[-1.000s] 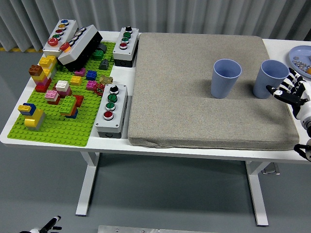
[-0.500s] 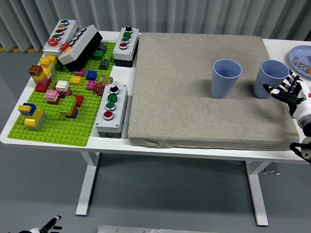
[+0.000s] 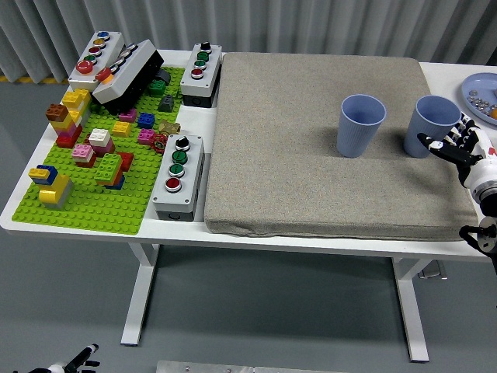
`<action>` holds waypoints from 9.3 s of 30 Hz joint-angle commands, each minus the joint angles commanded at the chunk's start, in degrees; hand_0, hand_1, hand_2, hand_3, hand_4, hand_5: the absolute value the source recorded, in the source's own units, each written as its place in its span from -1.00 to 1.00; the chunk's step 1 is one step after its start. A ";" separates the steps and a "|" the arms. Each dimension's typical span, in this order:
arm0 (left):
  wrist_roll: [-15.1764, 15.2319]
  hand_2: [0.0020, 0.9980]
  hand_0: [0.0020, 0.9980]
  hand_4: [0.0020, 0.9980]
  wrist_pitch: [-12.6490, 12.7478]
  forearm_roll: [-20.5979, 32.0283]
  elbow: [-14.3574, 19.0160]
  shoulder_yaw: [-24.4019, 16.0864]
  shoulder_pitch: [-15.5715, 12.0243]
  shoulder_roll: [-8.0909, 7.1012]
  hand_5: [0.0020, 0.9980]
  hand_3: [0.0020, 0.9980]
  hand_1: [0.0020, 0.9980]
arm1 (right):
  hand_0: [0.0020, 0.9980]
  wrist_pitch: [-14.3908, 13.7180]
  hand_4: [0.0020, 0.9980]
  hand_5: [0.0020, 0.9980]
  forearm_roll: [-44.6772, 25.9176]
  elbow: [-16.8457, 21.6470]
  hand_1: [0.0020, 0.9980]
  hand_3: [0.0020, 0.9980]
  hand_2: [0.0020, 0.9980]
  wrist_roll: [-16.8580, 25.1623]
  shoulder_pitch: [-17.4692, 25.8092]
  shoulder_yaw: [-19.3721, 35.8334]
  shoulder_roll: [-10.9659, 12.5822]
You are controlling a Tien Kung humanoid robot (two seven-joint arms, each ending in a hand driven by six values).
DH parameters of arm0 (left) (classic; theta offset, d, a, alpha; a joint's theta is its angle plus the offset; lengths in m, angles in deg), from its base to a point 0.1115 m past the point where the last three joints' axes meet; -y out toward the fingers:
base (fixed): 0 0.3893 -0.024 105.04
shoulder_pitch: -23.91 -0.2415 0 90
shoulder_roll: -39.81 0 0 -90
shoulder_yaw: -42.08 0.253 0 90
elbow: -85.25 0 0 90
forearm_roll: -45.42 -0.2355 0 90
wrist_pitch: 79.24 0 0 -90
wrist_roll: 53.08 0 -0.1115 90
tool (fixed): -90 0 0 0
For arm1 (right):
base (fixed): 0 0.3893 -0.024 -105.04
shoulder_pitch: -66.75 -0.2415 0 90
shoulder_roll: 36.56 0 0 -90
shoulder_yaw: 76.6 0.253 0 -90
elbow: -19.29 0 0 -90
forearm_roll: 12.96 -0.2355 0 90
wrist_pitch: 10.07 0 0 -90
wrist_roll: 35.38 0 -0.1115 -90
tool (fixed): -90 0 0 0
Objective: Pick cup pour cup place
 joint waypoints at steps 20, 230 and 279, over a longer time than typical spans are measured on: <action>0.17 0.75 0.68 0.28 0.05 -0.29 0.00 0.04 0.78 0.11 0.98 0.56 0.66 | 0.82 0.26 0.74 -0.44 -0.39 -1.19 0.72 0.87 0.85 0.39 -1.07 1.07 -0.31; -0.71 0.74 0.69 0.28 -0.03 -1.51 0.00 -2.24 -0.39 -0.74 0.97 0.56 0.66 | 0.64 -8.19 0.51 -0.68 70.32 22.81 0.38 0.38 0.17 -22.88 -3.31 -10.17 -1.59; -0.77 0.74 0.69 0.28 0.11 -1.23 0.00 -2.40 -0.69 -0.95 0.97 0.56 0.66 | 0.64 -8.70 0.50 -0.70 71.22 23.41 0.39 0.36 0.16 -24.56 -4.60 -14.25 0.71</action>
